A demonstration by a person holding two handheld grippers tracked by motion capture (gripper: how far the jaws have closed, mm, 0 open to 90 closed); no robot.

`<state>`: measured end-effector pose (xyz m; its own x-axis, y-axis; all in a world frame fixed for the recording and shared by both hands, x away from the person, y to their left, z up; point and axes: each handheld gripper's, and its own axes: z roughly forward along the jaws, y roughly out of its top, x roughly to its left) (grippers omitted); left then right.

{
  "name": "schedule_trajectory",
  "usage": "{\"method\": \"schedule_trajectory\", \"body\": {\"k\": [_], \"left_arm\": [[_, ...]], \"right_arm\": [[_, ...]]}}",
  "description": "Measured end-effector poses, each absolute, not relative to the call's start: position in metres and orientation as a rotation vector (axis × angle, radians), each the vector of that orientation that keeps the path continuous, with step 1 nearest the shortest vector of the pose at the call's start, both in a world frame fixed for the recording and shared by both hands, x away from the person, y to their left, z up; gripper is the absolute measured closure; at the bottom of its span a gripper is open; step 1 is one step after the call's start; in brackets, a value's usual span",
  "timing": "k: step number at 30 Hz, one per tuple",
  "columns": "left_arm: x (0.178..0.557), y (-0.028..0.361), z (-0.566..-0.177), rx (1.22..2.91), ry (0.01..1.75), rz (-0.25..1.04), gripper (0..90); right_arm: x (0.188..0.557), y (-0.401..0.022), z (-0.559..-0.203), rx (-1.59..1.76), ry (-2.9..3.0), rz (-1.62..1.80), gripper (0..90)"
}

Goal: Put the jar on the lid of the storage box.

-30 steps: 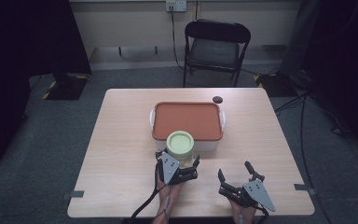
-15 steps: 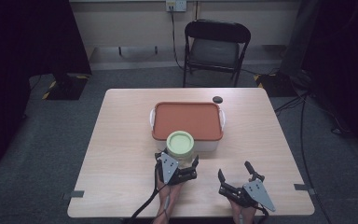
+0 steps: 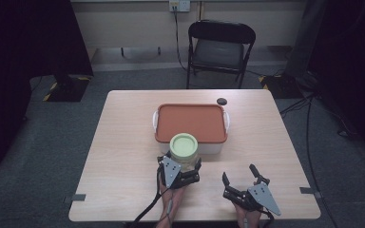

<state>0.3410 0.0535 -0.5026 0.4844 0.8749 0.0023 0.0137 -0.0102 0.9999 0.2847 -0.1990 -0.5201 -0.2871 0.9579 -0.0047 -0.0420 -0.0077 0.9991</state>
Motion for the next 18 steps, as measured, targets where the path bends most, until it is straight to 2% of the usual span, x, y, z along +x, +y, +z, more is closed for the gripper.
{"method": "schedule_trajectory", "body": {"k": [18], "left_arm": [[0.3407,0.0535,-0.5092,1.426,0.839,0.826,3.4]], "right_arm": [[0.2846,-0.199,-0.52,1.028,1.385,1.44,1.1]]}}
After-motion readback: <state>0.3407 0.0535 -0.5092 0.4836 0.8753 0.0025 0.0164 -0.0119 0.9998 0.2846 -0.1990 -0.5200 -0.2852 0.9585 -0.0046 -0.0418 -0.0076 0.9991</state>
